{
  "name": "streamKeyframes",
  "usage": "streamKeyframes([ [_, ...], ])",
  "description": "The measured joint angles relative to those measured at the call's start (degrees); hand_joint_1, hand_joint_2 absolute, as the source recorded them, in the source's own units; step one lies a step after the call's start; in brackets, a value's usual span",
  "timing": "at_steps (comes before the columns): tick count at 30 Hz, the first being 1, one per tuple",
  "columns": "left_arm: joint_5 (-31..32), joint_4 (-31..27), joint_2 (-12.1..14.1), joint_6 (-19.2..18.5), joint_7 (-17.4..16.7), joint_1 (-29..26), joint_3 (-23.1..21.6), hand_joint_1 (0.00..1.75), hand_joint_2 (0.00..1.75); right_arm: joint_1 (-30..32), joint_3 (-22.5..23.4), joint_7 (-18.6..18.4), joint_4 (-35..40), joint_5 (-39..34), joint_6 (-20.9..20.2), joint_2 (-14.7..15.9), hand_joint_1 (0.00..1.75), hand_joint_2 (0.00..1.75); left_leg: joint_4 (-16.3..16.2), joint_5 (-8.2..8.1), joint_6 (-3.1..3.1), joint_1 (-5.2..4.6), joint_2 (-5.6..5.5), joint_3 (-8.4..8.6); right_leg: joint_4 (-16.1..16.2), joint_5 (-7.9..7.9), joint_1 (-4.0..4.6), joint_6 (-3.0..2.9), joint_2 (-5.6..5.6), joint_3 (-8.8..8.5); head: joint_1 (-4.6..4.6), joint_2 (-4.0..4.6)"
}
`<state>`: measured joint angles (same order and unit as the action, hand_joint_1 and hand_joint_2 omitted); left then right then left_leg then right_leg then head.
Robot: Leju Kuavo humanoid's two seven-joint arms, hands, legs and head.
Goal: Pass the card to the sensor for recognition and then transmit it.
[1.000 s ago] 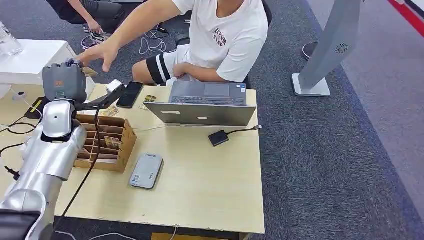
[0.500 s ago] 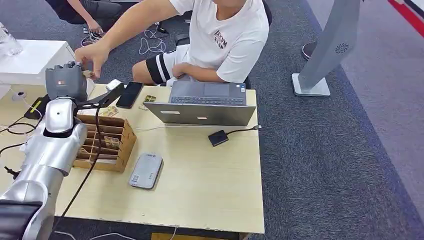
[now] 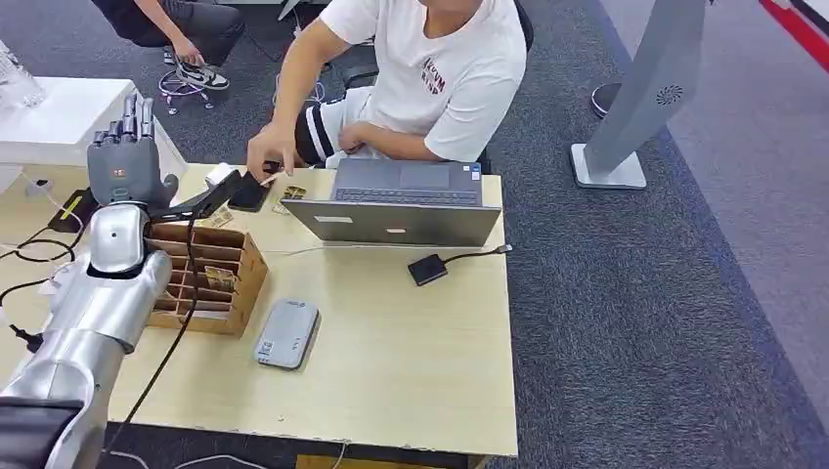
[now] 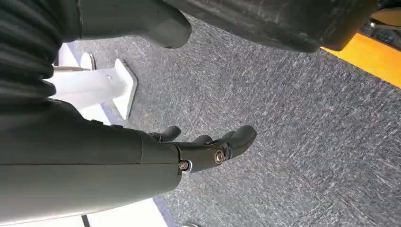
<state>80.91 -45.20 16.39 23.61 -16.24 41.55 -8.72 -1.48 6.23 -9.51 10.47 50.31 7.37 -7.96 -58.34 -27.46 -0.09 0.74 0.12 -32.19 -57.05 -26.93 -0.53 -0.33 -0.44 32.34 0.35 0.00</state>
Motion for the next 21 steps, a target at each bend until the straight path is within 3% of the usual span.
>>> streamKeyframes([
  [3,-0.26,0.00,0.09,0.28,0.11,-0.15,0.00,0.00,1.75,-0.01,0.00,0.00,0.00,0.06,0.00,0.02,0.00,1.75,0.00,0.00,0.00,0.00,0.00,-0.01,0.00,0.00,0.00,0.00,0.00,0.00,0.00,0.00],
  [6,-1.99,-0.13,0.83,2.93,1.18,-1.03,0.00,0.00,1.75,0.01,0.00,-0.04,0.00,0.13,-0.07,0.04,0.00,1.75,0.00,0.00,0.00,0.00,0.04,-0.02,-0.01,0.00,0.00,0.00,-0.03,0.00,0.00,0.00],
  [9,-7.78,-2.13,2.68,5.00,5.16,-3.89,0.78,0.00,1.75,0.11,0.04,-0.20,0.00,-0.33,0.07,0.07,0.00,1.75,0.02,-0.01,0.00,0.00,0.13,0.00,-0.03,-0.01,0.00,-0.01,-0.11,0.01,-0.02,0.00],
  [11,-17.90,-5.56,4.09,5.51,11.38,-8.13,2.63,0.00,1.75,0.27,0.53,0.02,0.00,-1.31,0.44,0.07,0.00,1.75,0.08,-0.05,-0.02,0.00,0.16,-0.07,-0.08,-0.04,-0.01,-0.02,-0.13,-0.01,0.02,0.02],
  [13,-33.24,-13.46,5.88,4.89,19.14,-17.92,7.16,0.00,1.75,0.60,1.29,0.04,0.00,-2.32,1.25,0.02,0.00,1.75,0.25,-0.27,-0.16,-0.09,0.73,0.31,-0.08,-0.12,-0.12,-0.10,-0.76,-0.07,0.11,0.02],
  [14,-44.04,-19.39,6.32,2.53,24.74,-24.84,11.40,0.00,1.75,0.95,1.75,-0.07,-0.02,-2.95,1.64,-0.11,0.00,1.75,0.33,-0.47,-0.22,-0.16,1.29,0.57,-0.08,-0.20,-0.21,-0.09,-1.30,-0.08,0.09,0.00],
  [15,-53.24,-24.17,5.63,-1.83,30.27,-31.35,16.11,0.00,1.75,1.36,2.28,-0.11,-0.02,-3.41,1.96,-0.24,0.00,1.75,0.34,-0.66,-0.15,-0.19,1.67,0.81,-0.07,-0.25,-0.23,-0.14,-1.68,-0.09,-0.07,0.00],
  [16,-61.87,-28.41,4.06,-9.30,35.30,-36.89,22.48,0.00,1.75,1.94,2.80,-0.37,-0.09,-3.85,2.38,-0.44,0.00,1.75,0.33,-0.69,-0.13,-0.10,1.84,0.74,-0.08,-0.33,-0.19,-0.12,-1.87,-0.06,-0.42,0.02],
  [17,-68.15,-31.96,1.78,-20.62,38.71,-40.19,30.88,0.00,1.75,2.39,3.24,-0.46,-0.18,-4.15,2.69,-0.48,0.00,1.75,0.30,-0.70,-0.12,-0.01,1.81,0.65,-0.05,-0.36,-0.09,-0.14,-1.87,0.05,-0.39,0.00],
  [18,-70.30,-33.84,0.21,-31.23,39.85,-41.80,38.40,0.00,1.75,2.86,3.81,-0.50,-0.37,-4.26,2.95,-0.63,0.00,1.75,0.26,-0.70,-0.12,0.08,1.72,0.44,-0.02,-0.38,0.01,-0.13,-1.75,0.12,-0.24,0.00],
  [19,-71.63,-35.59,-1.69,-44.17,38.72,-42.38,49.24,0.00,1.75,3.20,4.29,-0.46,-0.44,-4.26,3.19,-0.77,0.00,1.75,0.27,-0.72,-0.12,0.15,1.61,0.30,0.00,-0.39,0.09,-0.13,-1.63,0.16,0.00,0.00],
  [20,-74.74,-36.68,-3.75,-53.67,35.99,-42.56,60.25,0.00,1.75,3.40,4.68,-0.37,-0.50,-4.26,3.39,-0.87,0.00,1.75,0.31,-0.82,-0.22,0.10,1.65,0.36,0.02,-0.38,0.06,-0.15,-1.64,0.16,0.13,0.00],
  [21,-79.04,-37.11,-5.98,-59.34,33.31,-42.79,69.70,0.00,1.75,3.51,5.07,-0.24,-0.50,-4.22,3.52,-0.94,0.00,1.75,0.32,-0.92,-0.24,0.01,1.75,0.52,0.01,-0.41,0.00,-0.17,-1.75,0.15,-0.02,0.00],
])
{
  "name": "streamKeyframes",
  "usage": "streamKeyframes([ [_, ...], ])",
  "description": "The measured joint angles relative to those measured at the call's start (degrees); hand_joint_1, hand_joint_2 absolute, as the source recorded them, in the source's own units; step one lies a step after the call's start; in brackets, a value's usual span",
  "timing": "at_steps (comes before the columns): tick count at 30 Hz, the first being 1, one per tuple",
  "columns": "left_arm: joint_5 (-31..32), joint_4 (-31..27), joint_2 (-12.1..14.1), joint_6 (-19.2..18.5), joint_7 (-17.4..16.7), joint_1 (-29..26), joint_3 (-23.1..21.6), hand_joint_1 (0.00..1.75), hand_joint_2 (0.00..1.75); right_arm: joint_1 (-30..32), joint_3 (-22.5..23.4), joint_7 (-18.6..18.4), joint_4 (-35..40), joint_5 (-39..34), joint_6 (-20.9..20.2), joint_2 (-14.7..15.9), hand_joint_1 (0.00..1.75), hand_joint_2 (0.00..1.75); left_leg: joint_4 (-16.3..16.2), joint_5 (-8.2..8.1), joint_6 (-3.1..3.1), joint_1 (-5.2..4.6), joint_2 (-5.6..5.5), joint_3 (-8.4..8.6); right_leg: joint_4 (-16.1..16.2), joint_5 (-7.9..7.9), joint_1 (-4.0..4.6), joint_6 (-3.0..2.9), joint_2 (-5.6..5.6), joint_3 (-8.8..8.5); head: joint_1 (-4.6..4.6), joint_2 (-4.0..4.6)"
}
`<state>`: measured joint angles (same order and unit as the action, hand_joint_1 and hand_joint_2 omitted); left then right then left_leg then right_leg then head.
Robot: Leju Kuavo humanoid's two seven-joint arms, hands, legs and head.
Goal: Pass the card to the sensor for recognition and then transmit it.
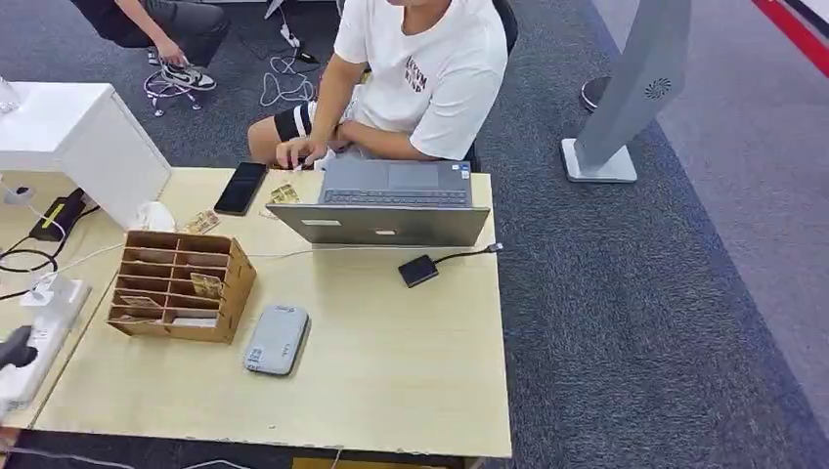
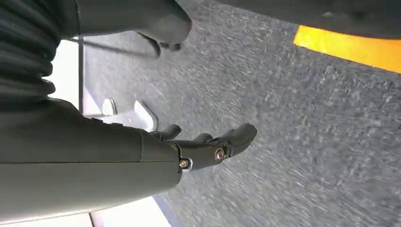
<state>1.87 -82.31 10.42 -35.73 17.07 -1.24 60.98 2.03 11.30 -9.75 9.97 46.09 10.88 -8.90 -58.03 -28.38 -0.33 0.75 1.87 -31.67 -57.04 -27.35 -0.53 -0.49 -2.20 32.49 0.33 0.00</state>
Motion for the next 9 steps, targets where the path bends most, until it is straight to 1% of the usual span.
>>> streamKeyframes([
  [1,-4.51,-0.16,-1.68,-2.33,-2.10,-0.39,7.20,0.00,1.75,0.08,0.24,0.13,0.00,0.13,0.11,-0.13,0.00,1.75,0.00,-0.05,0.05,-0.04,0.09,0.09,0.00,-0.05,-0.04,-0.04,-0.04,-0.02,-0.22,0.00],
  [2,-9.30,-0.11,-3.56,-1.79,-3.92,-0.73,13.29,0.00,1.75,0.12,0.39,0.22,-0.04,0.20,0.31,-0.22,0.00,1.75,-0.01,-0.04,0.05,-0.04,0.03,0.09,0.00,-0.10,-0.04,0.02,-0.01,-0.01,-0.33,0.00],
  [3,-14.33,0.09,-5.79,1.91,-5.14,-0.87,18.35,0.00,1.75,0.11,0.51,0.39,-0.07,0.42,0.50,-0.31,0.00,1.75,-0.01,-0.04,0.06,-0.02,-0.16,0.05,0.03,-0.14,-0.03,0.05,0.19,-0.04,-0.31,0.00],
  [4,-18.48,0.70,-7.63,7.47,-5.31,-1.02,21.39,0.00,1.75,0.09,0.55,0.68,-0.07,0.55,0.55,-0.31,0.00,1.75,-0.03,-0.04,0.07,-0.01,-0.47,0.01,0.05,-0.19,-0.02,0.08,0.51,-0.09,-0.29,0.00],
  [5,-22.11,1.52,-9.20,16.23,-4.88,-1.09,23.48,0.00,1.75,0.05,0.55,0.88,-0.07,0.81,0.75,-0.31,0.00,1.75,-0.03,-0.02,0.11,-0.01,-0.78,0.01,0.06,-0.27,-0.02,0.09,0.83,-0.18,-0.26,0.00],
  [6,-24.00,2.58,-10.77,26.17,-3.88,-1.09,24.44,0.00,1.75,0.04,0.57,1.05,-0.07,1.07,1.23,-0.31,0.00,1.75,-0.03,0.03,0.18,-0.09,-1.19,0.02,0.07,-0.35,-0.04,0.18,1.23,-0.31,-0.28,0.00],
  [7,-24.99,4.12,-12.40,40.34,-2.43,-0.96,24.87,0.00,1.75,-0.02,0.61,1.40,-0.07,1.12,1.55,-0.35,0.00,1.75,-0.03,0.08,0.26,-0.13,-1.48,0.02,0.07,-0.42,-0.08,0.18,1.53,-0.41,-0.35,0.00],
  [8,-25.28,5.71,-13.77,50.59,-1.01,-0.85,25.35,0.00,1.75,-0.05,0.64,1.55,-0.07,1.25,1.86,-0.37,0.00,1.75,-0.03,0.10,0.30,-0.14,-1.70,0.03,0.08,-0.43,-0.14,0.19,1.76,-0.51,-0.33,0.00],
  [9,-25.39,6.88,-15.01,56.23,0.09,-0.78,25.63,0.00,1.75,-0.06,0.64,1.60,-0.07,1.36,2.01,-0.37,0.00,1.75,-0.05,0.12,0.32,-0.14,-1.84,0.04,0.10,-0.46,-0.16,0.24,1.90,-0.56,-0.31,0.00],
])
